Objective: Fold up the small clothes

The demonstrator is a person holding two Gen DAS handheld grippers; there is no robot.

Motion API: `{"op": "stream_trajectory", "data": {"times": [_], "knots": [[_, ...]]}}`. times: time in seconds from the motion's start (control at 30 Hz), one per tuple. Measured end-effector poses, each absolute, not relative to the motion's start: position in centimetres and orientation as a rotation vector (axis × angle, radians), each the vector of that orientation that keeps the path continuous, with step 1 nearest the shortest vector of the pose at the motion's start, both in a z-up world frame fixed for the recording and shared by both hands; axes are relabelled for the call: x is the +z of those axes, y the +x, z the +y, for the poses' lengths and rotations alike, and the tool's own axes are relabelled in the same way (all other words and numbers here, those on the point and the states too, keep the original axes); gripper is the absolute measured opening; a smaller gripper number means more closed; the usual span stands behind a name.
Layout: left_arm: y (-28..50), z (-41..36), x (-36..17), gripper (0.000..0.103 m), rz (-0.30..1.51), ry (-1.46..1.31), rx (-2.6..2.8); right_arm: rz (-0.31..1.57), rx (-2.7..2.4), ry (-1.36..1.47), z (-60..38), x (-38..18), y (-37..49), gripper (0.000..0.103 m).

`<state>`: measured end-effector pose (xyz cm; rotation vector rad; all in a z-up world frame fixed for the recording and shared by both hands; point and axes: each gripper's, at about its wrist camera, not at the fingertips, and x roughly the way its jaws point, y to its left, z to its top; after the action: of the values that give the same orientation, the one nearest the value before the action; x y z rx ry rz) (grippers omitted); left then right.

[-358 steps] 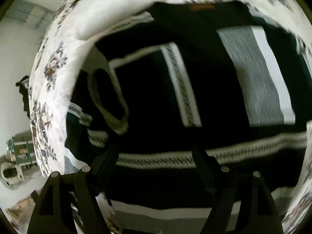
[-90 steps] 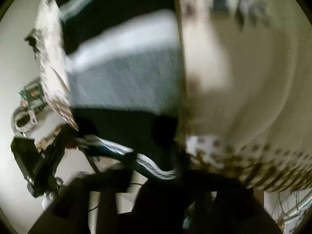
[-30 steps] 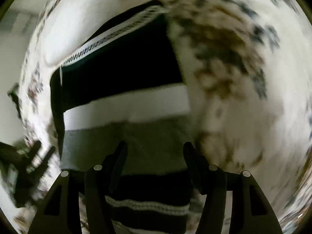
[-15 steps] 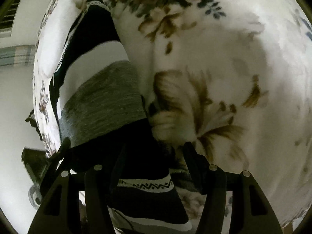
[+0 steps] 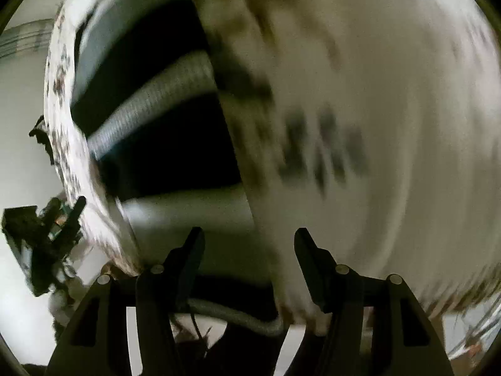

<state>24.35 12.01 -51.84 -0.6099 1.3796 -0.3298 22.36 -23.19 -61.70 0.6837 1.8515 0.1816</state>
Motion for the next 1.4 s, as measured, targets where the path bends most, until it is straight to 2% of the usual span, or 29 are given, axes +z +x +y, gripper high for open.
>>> {"op": "stream_trajectory", "data": {"times": [0.23,0.43,0.53,0.57,0.6,0.63,0.67,0.7,0.77,1.13,1.4], "knots": [[14.8,12.2,-57.5,0.07,1.557,-0.579,-0.247,1.895,0.227,0.895,-22.8,-66.2,12.1,0.062],[12.4,11.2,-58.5,0.07,1.547,-0.568,-0.273,1.871,0.299,1.076,-19.7,-70.0,8.6,0.062],[12.3,10.5,-58.1,0.068,1.521,-0.526,-0.282,1.862,0.341,1.06,-17.8,-70.1,8.6,0.062],[12.2,10.3,-57.8,0.056,1.508,-0.512,-0.287,1.856,0.352,1.038,-17.1,-69.9,8.6,0.062],[11.9,10.1,-57.6,0.037,1.5,-0.497,-0.291,1.851,0.357,1.021,-16.9,-69.7,8.5,0.06],[11.8,9.8,-57.6,0.009,1.511,-0.478,-0.287,1.844,0.362,0.991,-16.3,-69.3,8.5,0.055],[11.5,9.9,-57.6,0.01,1.505,-0.474,-0.283,1.84,0.368,0.966,-15.8,-68.9,8.5,0.033],[11.3,10.1,-57.3,0.01,1.486,-0.482,-0.278,1.828,0.373,0.969,-15.4,-68.5,8.7,0.021],[10.8,10.7,-56.3,0.009,1.457,-0.512,-0.269,1.8,0.373,0.96,-15.0,-67.4,8.6,0.017],[12.9,13.6,-49.8,0.009,1.274,-0.922,-0.351,1.565,0.495,1.11,-18.6,-58.0,11.0,0.015],[25.1,11.0,-44.2,0.009,1.077,-0.831,-0.447,1.36,0.503,1.159,-21.2,-52.4,22.5,0.015]]}}
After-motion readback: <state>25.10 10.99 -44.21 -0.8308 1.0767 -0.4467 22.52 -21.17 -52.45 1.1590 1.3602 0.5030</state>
